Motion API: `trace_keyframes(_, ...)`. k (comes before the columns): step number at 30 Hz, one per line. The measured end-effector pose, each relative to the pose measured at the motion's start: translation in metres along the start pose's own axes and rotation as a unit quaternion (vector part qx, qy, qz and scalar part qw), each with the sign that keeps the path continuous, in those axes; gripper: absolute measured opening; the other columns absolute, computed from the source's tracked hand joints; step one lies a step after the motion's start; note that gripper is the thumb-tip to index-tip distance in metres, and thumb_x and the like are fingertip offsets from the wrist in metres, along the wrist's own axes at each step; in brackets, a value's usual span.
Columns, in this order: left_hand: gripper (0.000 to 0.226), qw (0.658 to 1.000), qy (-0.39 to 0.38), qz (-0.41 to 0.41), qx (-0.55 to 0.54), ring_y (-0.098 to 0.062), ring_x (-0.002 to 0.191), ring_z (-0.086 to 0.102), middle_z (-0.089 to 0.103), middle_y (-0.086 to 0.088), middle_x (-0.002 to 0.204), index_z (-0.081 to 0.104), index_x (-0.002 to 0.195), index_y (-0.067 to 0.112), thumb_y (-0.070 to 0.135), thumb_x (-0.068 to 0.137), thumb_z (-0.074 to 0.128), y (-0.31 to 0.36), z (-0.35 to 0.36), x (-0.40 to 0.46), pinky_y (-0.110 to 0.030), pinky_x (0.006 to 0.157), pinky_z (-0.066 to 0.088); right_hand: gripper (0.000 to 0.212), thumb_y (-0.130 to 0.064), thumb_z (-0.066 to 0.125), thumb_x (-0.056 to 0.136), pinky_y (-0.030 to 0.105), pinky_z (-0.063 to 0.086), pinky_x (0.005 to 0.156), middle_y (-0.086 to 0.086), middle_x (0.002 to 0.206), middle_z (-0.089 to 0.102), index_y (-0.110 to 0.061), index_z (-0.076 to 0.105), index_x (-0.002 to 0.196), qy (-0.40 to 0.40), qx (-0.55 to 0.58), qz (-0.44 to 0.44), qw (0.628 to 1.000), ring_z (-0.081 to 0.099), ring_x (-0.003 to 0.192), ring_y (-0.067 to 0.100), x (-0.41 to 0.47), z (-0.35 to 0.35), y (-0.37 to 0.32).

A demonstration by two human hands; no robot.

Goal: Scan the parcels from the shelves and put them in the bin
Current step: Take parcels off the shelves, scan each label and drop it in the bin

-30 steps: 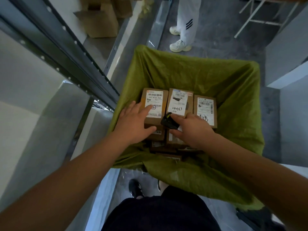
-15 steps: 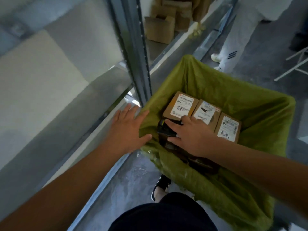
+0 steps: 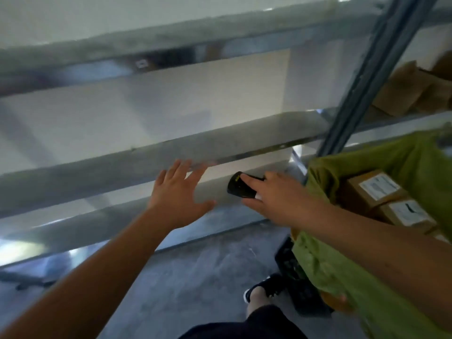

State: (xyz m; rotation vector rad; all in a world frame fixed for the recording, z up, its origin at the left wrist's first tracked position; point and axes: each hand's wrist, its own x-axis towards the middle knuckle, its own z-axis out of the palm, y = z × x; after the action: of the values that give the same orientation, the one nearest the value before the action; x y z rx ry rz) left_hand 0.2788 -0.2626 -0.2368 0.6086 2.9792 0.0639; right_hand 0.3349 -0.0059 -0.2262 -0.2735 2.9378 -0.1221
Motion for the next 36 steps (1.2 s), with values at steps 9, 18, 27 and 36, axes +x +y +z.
trace_keyframes(9,0.098,0.982,0.089,-0.165,-0.023,-0.025,0.162,-0.002,0.005,-0.002,0.176,0.0,0.164,0.046,0.085,0.087,0.047,-0.108,-0.065,-0.164,-0.052,0.13,0.008,0.069,-0.07,0.038,0.1,0.039,0.043,0.084,0.012,0.129,0.051,-0.045,0.019,0.161,0.046,-0.005,-0.16,0.986,0.055,0.114,0.034,0.01,-0.062,-0.166)
trace_keyframes(18,0.098,0.955,0.17,-0.24,-0.039,-0.024,0.162,-0.003,0.006,0.0,0.175,0.004,0.164,0.047,0.084,0.086,0.051,-0.163,-0.125,-0.227,-0.052,0.13,0.007,0.067,-0.069,0.041,0.1,0.043,0.052,0.09,0.009,0.124,0.05,-0.046,0.022,0.16,0.081,0.012,-0.23,0.97,0.056,0.104,0.029,0.026,-0.122,-0.255)
trace_keyframes(27,0.098,0.938,0.213,-0.27,-0.047,-0.024,0.162,-0.001,0.008,0.0,0.175,0.005,0.164,0.047,0.082,0.087,0.054,-0.212,-0.17,-0.212,-0.052,0.129,0.009,0.06,-0.068,0.042,0.099,0.039,0.052,0.086,0.003,0.112,0.049,-0.049,0.031,0.155,0.106,0.022,-0.268,0.957,0.055,0.092,0.023,0.079,-0.173,-0.293)
trace_keyframes(36,0.099,0.917,0.269,-0.294,-0.025,-0.028,0.161,0.005,0.017,0.002,0.173,0.008,0.163,0.048,0.079,0.085,0.06,-0.29,-0.226,-0.161,-0.057,0.126,0.012,0.057,-0.063,0.046,0.102,0.036,0.053,0.083,-0.007,0.117,0.051,-0.046,0.036,0.155,0.143,0.046,-0.323,0.934,0.054,0.087,0.014,0.16,-0.23,-0.339)
